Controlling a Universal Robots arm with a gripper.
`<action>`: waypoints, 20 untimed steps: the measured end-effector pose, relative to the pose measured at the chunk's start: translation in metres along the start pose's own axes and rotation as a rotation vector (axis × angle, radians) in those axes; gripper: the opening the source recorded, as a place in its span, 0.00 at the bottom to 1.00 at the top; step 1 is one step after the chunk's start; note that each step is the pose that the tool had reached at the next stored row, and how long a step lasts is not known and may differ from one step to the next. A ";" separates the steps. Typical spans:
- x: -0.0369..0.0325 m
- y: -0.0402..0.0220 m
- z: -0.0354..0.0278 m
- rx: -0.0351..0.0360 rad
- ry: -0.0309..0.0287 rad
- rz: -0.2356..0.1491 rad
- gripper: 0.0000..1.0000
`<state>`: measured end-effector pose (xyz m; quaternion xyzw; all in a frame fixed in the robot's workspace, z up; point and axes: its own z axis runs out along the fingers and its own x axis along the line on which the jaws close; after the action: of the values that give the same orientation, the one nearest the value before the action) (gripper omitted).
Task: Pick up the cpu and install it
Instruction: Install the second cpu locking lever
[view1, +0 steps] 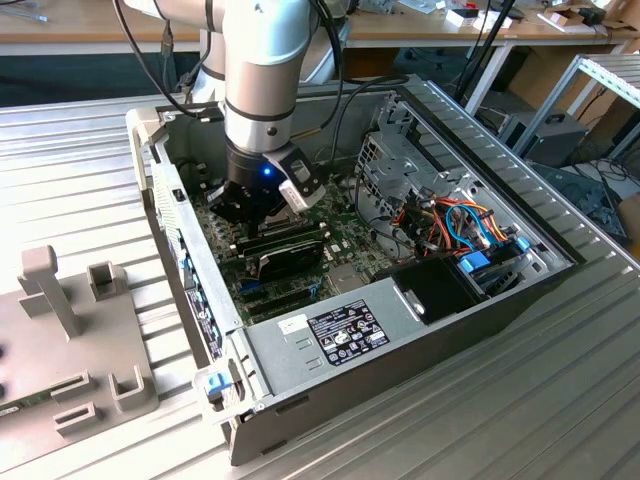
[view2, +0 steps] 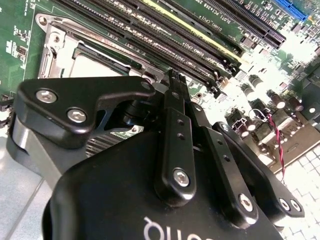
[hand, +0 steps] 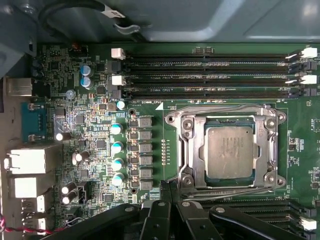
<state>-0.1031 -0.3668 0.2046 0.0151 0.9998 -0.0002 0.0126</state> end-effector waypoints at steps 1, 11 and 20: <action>0.0001 0.0000 0.0006 0.0002 0.0000 0.000 0.11; 0.0002 0.0001 0.0017 -0.0005 -0.0004 0.000 0.11; 0.0000 0.0003 -0.0087 0.0084 -0.0005 0.000 0.11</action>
<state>-0.1033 -0.3665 0.2133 0.0150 0.9998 -0.0044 0.0128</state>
